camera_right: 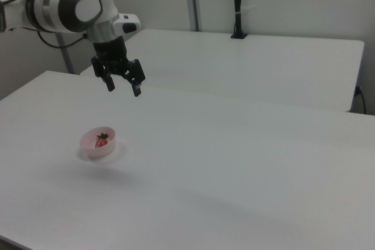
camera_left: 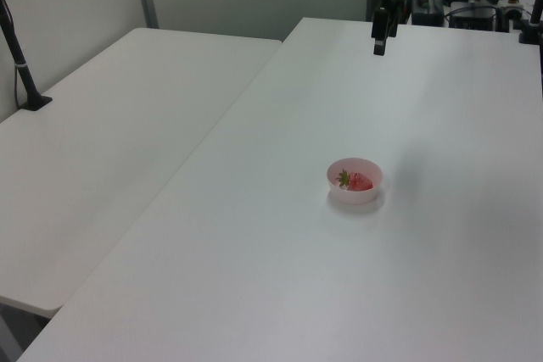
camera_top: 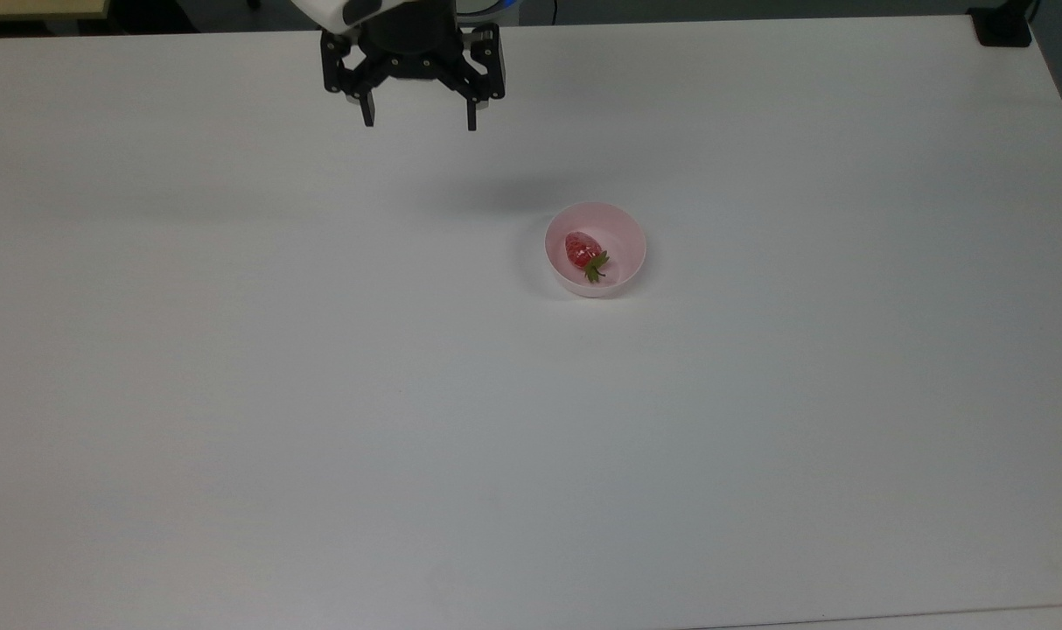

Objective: Pick up strawberry from bowl
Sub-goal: 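Move the open gripper over the pink bowl and lower it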

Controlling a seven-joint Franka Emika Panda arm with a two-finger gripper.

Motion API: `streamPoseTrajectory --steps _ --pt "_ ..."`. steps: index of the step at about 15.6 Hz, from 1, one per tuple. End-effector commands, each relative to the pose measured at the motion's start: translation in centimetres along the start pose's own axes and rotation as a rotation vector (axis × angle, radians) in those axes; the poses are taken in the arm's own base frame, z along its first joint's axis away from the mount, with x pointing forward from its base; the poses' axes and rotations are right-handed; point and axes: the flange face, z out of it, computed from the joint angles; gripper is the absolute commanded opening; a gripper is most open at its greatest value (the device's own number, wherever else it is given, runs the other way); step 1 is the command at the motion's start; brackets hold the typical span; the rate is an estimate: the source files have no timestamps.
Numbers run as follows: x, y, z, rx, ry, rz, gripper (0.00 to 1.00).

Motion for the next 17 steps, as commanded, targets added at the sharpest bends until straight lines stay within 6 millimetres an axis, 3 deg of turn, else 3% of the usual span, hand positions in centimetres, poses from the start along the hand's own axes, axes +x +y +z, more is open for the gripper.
streamPoseTrajectory --steps 1,4,7,11,17 --pt "0.6 -2.0 2.1 -0.004 -0.012 -0.067 1.0" --pt "1.6 -6.0 6.0 -0.008 -0.054 -0.08 1.0" --pt "1.8 -8.9 7.0 -0.007 -0.04 -0.066 1.0" --pt "1.6 -13.5 11.7 -0.025 -0.111 -0.098 1.0" --pt "1.6 -17.4 16.1 -0.046 -0.13 -0.082 0.97"
